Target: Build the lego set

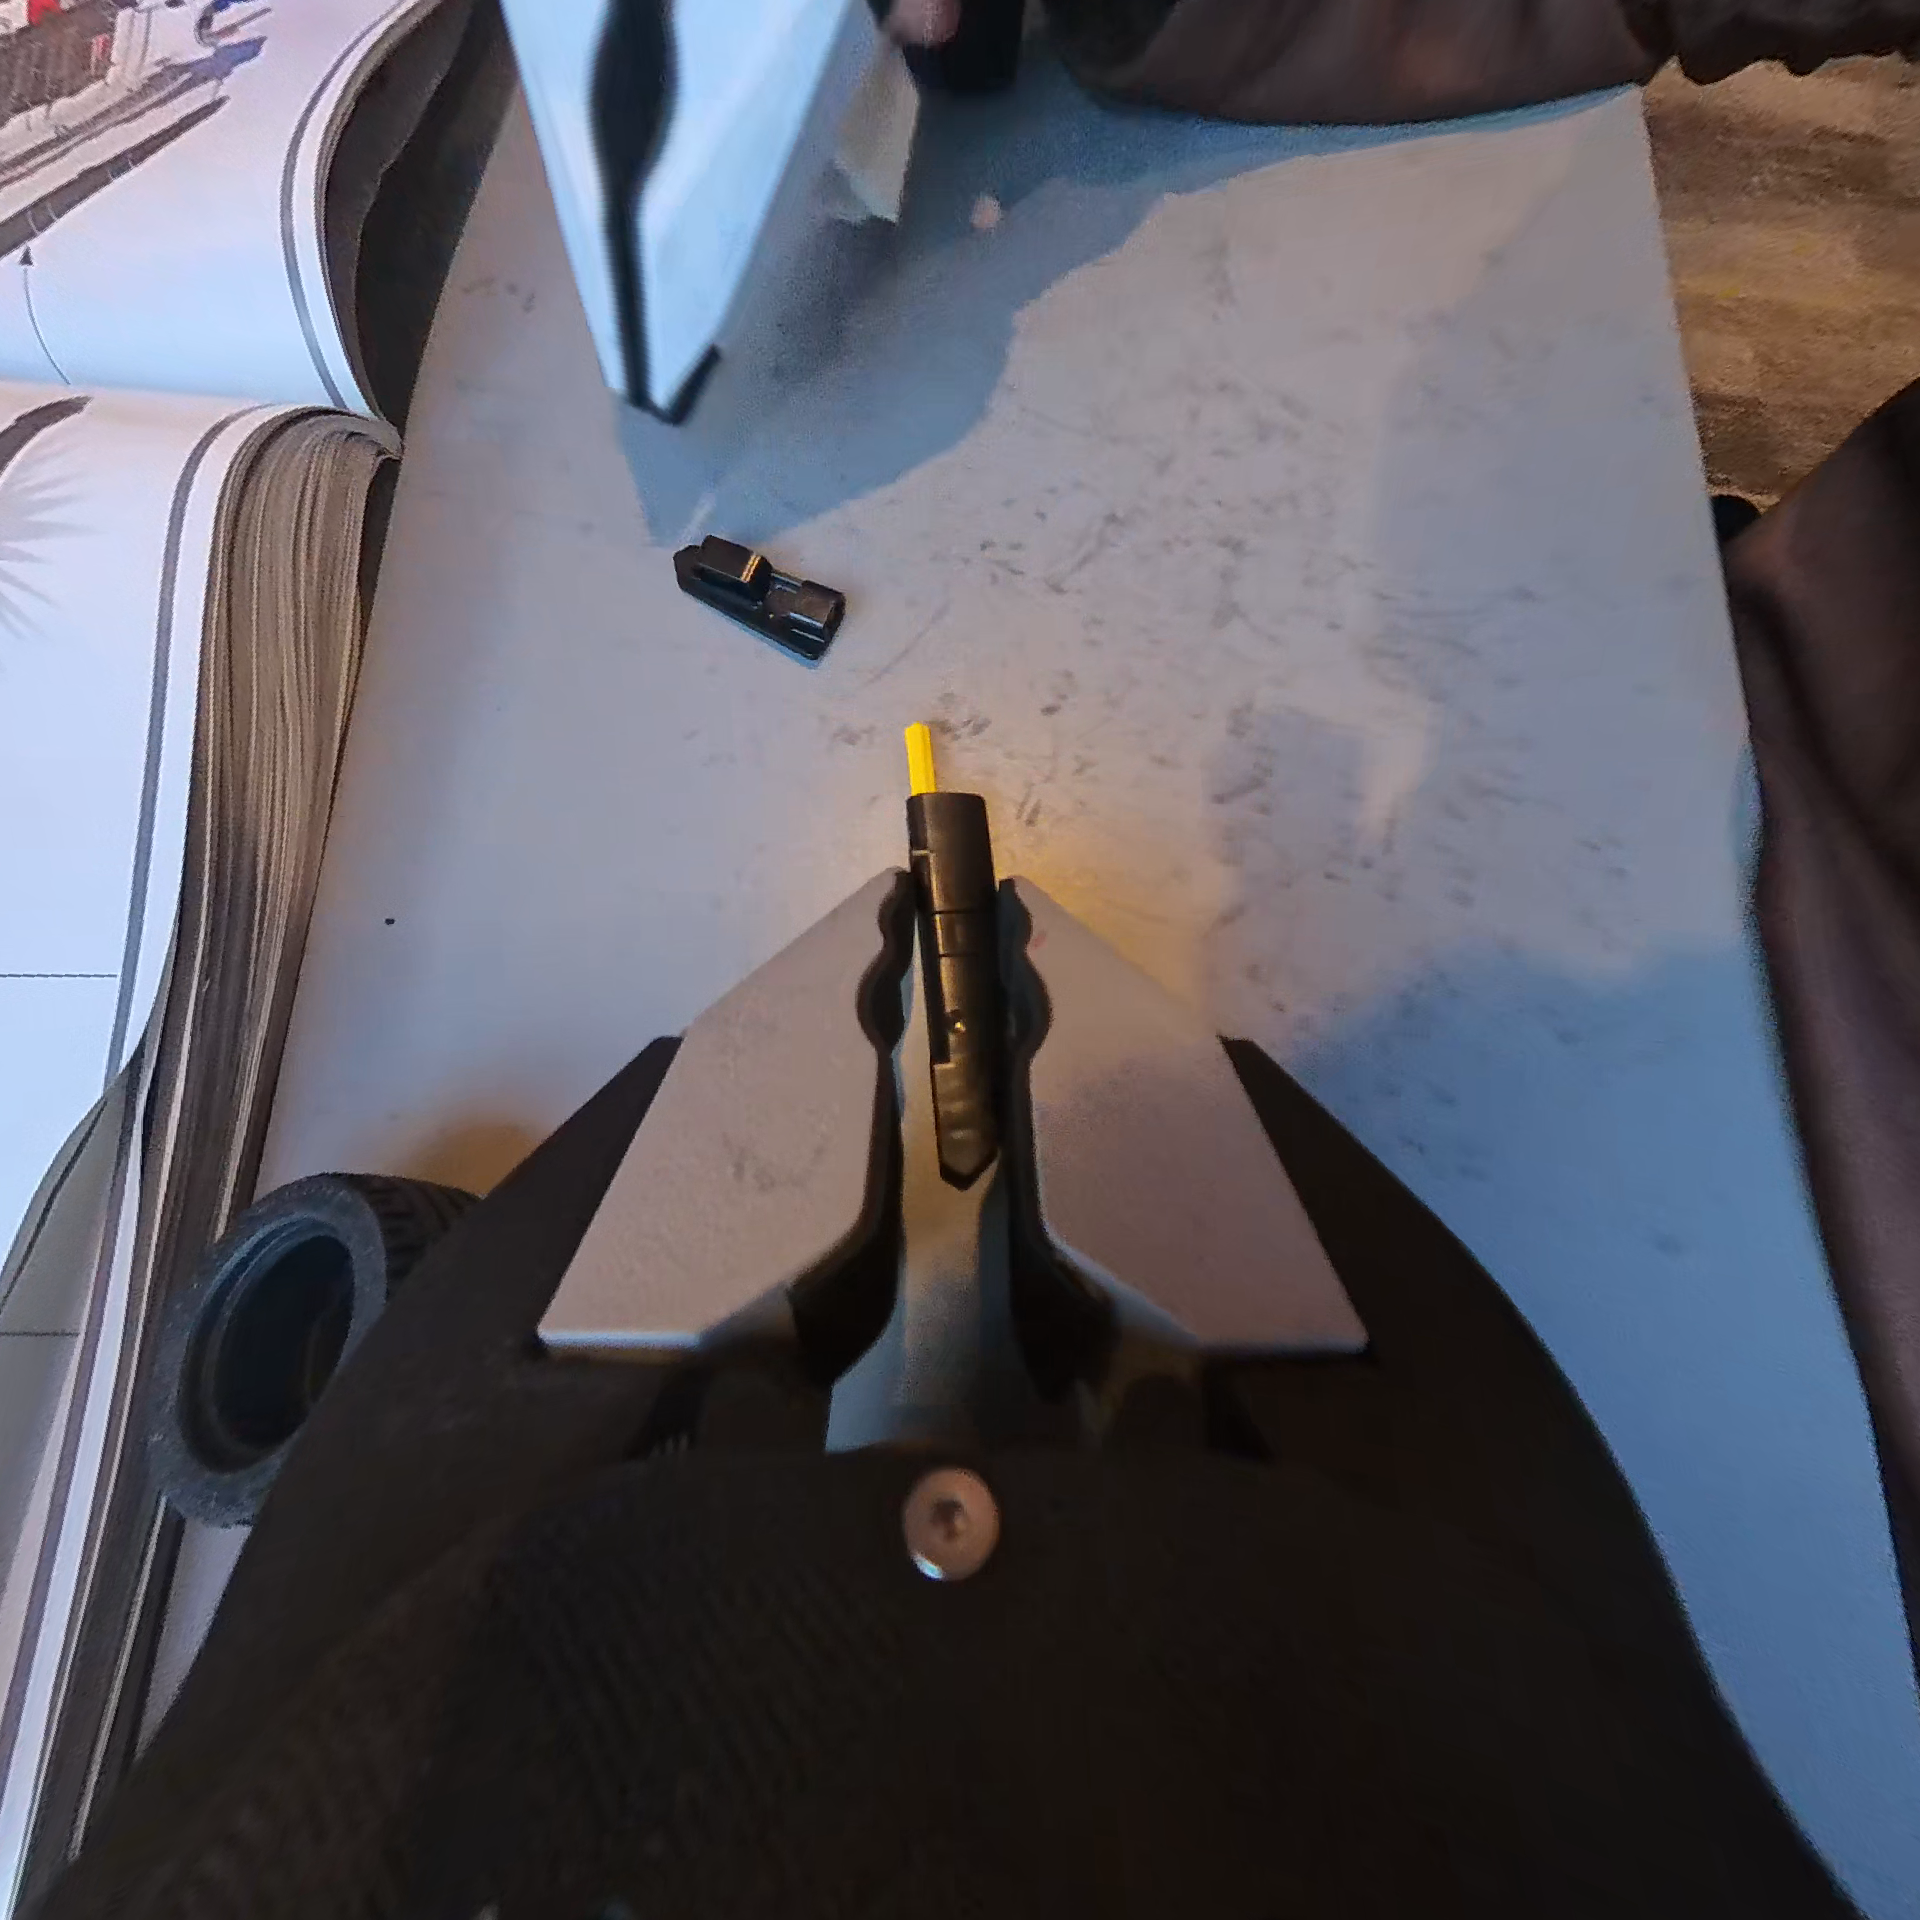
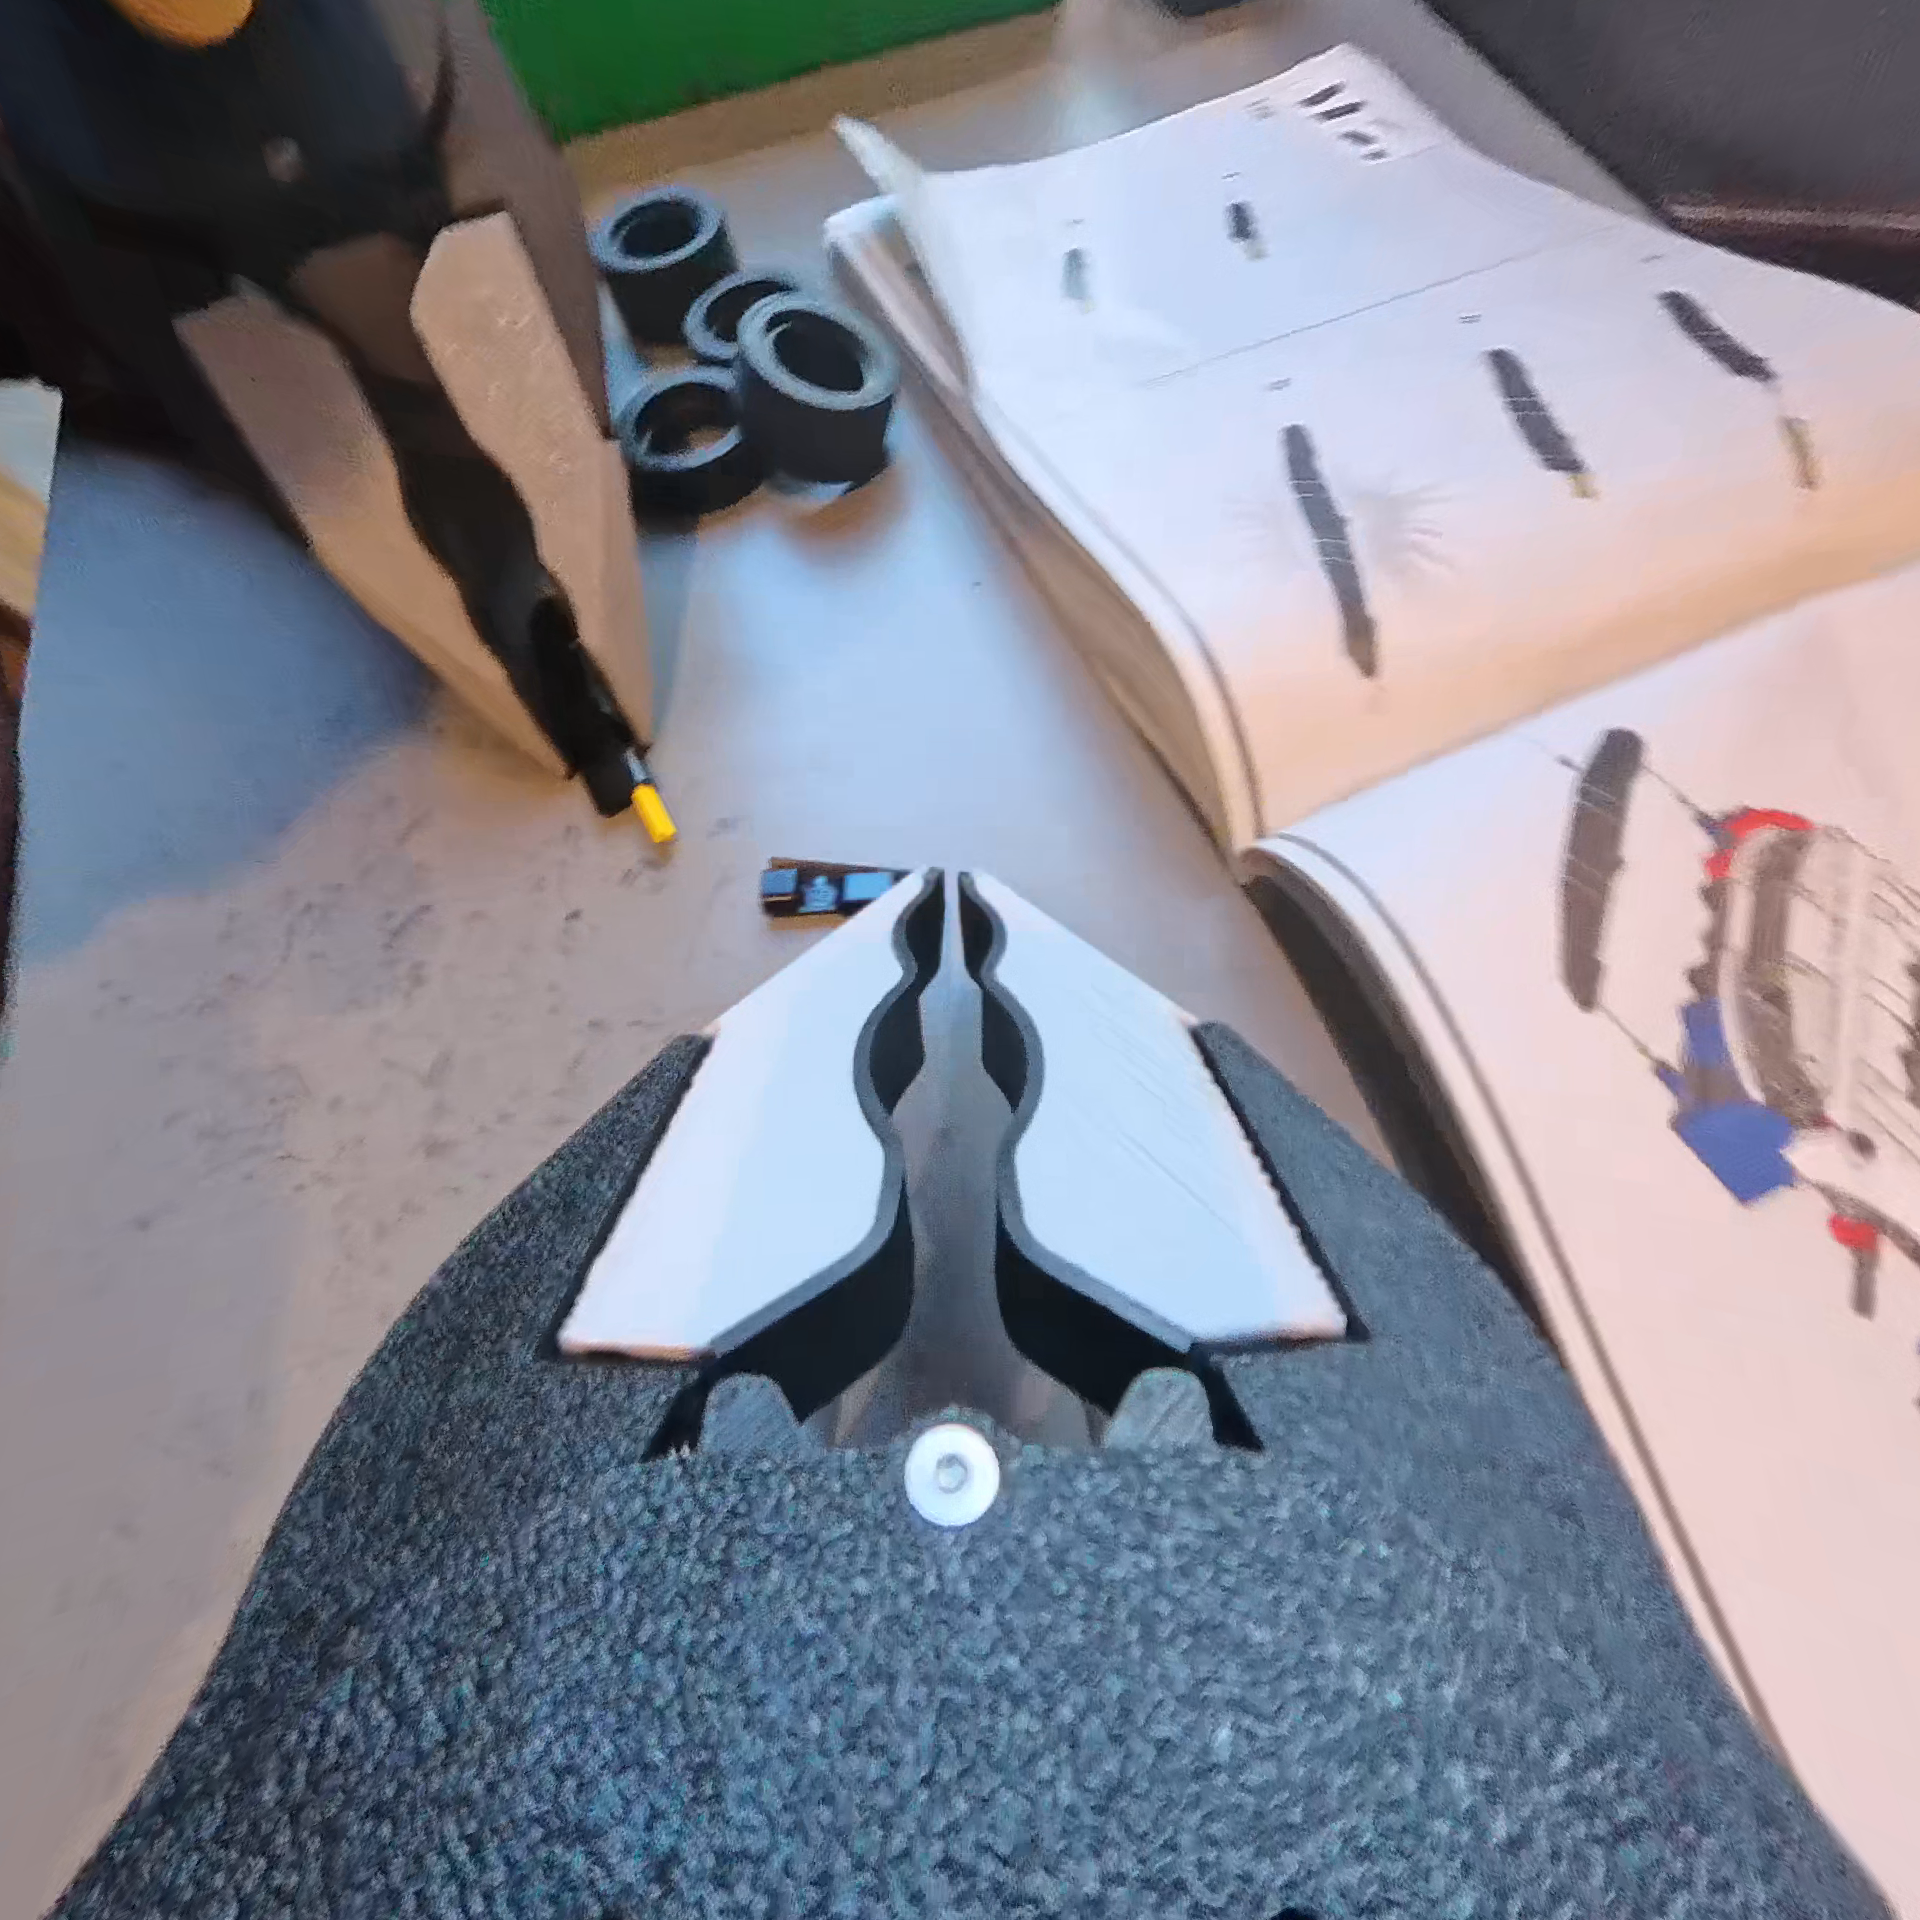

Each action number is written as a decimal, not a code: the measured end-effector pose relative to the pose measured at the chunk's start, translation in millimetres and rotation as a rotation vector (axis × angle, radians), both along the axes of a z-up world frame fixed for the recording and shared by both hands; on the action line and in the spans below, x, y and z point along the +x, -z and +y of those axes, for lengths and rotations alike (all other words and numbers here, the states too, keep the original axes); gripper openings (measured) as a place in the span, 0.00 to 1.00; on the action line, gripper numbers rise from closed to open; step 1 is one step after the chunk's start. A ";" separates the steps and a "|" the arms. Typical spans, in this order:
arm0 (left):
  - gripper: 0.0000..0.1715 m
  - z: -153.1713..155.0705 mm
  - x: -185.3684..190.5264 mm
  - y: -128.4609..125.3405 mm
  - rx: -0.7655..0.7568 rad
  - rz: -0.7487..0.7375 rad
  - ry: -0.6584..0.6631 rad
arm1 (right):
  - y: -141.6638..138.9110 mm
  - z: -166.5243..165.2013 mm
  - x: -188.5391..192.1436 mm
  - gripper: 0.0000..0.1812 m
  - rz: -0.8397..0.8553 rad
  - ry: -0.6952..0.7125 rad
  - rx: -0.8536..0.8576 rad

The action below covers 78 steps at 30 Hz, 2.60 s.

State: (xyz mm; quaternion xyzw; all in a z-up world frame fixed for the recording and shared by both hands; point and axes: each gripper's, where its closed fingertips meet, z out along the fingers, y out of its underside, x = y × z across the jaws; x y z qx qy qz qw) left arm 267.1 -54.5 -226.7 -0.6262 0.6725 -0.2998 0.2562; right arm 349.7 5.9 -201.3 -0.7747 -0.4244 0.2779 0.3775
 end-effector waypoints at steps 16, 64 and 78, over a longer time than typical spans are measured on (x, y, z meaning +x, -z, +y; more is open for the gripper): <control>0.08 0.7 0.1 -0.3 -0.031 0.000 -0.004 | 7.5 6.1 3.3 0.01 -0.033 0.032 -0.024; 0.18 28.2 -24.5 -46.6 -0.024 -0.170 -0.121 | -32.0 -13.8 -50.2 0.07 0.055 -0.051 0.267; 0.11 10.4 17.5 -64.8 -0.483 -0.312 -0.180 | -46.8 -18.9 -64.9 0.07 -0.026 -0.037 0.495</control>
